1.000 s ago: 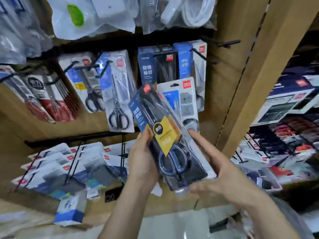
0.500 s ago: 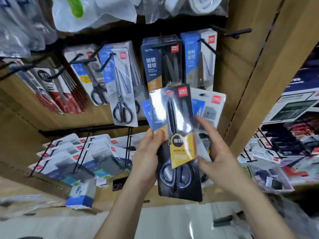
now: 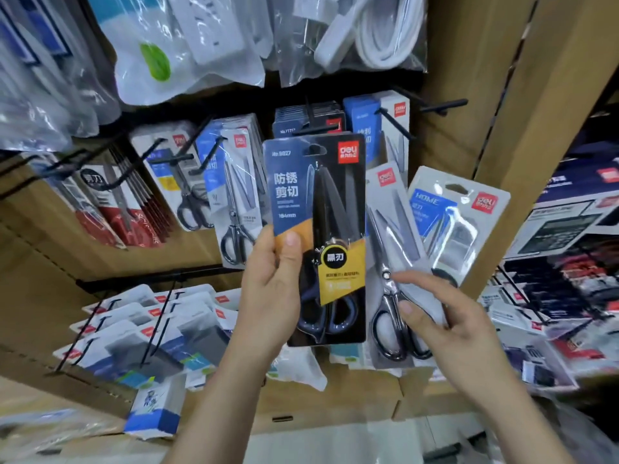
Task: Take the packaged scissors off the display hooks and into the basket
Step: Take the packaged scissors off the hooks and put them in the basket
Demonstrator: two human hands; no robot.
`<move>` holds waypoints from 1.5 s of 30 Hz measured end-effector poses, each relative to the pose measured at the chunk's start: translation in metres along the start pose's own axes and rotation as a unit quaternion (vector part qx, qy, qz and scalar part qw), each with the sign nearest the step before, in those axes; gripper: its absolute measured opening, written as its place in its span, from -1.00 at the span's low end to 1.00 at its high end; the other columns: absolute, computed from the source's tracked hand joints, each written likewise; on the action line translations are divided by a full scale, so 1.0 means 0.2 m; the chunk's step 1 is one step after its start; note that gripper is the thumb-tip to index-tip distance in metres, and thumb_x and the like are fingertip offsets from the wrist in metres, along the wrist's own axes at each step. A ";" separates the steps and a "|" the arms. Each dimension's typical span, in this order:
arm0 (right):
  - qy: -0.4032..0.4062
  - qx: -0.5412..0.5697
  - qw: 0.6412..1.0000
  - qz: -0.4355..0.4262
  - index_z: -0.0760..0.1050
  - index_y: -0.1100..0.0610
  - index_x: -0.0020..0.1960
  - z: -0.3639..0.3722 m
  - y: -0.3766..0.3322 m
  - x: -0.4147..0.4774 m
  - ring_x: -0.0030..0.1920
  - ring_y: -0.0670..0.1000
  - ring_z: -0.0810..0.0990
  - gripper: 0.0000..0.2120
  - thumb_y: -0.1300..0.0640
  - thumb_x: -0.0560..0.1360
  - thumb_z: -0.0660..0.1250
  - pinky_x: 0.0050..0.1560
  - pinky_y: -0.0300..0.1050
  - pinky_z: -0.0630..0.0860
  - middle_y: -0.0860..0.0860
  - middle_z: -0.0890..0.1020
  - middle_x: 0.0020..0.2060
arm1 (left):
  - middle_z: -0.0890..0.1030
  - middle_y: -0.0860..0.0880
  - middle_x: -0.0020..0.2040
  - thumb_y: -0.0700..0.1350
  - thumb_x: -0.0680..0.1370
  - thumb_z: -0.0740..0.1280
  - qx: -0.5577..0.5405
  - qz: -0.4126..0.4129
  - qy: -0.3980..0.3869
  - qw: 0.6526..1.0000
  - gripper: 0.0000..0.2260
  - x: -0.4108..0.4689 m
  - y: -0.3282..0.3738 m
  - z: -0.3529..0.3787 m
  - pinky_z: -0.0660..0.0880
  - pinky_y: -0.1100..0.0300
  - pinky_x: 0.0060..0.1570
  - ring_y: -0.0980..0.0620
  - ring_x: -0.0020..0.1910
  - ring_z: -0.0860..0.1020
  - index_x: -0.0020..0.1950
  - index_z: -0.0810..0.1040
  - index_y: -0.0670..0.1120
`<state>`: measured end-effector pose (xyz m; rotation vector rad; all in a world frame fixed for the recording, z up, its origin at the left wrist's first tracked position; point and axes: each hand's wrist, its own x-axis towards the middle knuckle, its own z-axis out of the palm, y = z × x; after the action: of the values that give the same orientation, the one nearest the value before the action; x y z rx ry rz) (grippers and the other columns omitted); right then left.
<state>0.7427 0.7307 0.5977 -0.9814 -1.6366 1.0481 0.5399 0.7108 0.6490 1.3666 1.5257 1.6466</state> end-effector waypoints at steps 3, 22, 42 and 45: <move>0.007 0.021 1.000 0.006 0.62 -0.28 0.06 0.00 -0.02 -0.01 0.21 -0.21 0.55 -0.75 -0.03 0.42 0.35 0.13 -0.49 0.38 -0.26 0.65 0.10 | 0.65 0.26 -0.11 0.04 0.68 0.17 0.011 -0.035 0.012 0.999 -0.84 0.02 -0.05 0.02 0.46 0.19 0.11 0.25 -0.01 0.59 0.03 0.53 0.07; 0.043 0.029 0.999 -0.010 0.62 -0.18 0.04 0.03 -0.12 -0.01 0.14 -0.23 0.58 -0.76 0.04 0.42 0.37 0.08 -0.51 0.38 -0.23 0.67 0.04 | 0.62 0.13 -0.05 0.01 0.68 0.15 0.065 -0.007 0.028 0.997 -0.85 0.10 -0.04 0.04 0.48 0.26 -0.08 0.23 -0.06 0.59 0.18 0.46 0.05; 0.125 0.014 0.992 -0.025 0.19 -0.33 0.47 -0.14 -0.11 -0.06 0.46 -0.30 0.27 -0.05 0.15 0.25 0.56 0.40 -0.11 0.43 -0.40 0.29 0.43 | 0.59 -0.11 -0.08 -0.20 0.62 0.23 0.375 0.082 -0.033 0.923 -0.46 0.46 -0.18 0.10 0.45 0.03 -0.28 -0.15 -0.17 0.54 0.58 0.21 0.07; 0.126 0.038 0.991 -0.030 0.24 -0.32 0.45 -0.11 -0.09 -0.07 0.45 -0.25 0.32 -0.02 0.20 0.24 0.65 0.15 -0.43 0.47 -0.32 0.33 0.44 | 0.65 0.05 -0.18 -0.01 0.68 0.17 0.034 -0.082 -0.057 0.994 -0.76 0.29 -0.05 0.12 0.56 0.04 -0.14 -0.01 -0.18 0.60 0.20 0.58 -0.03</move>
<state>0.7652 0.7171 0.6164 -0.9653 -1.4006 0.9000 0.5379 0.7738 0.6544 1.3092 1.5944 1.4066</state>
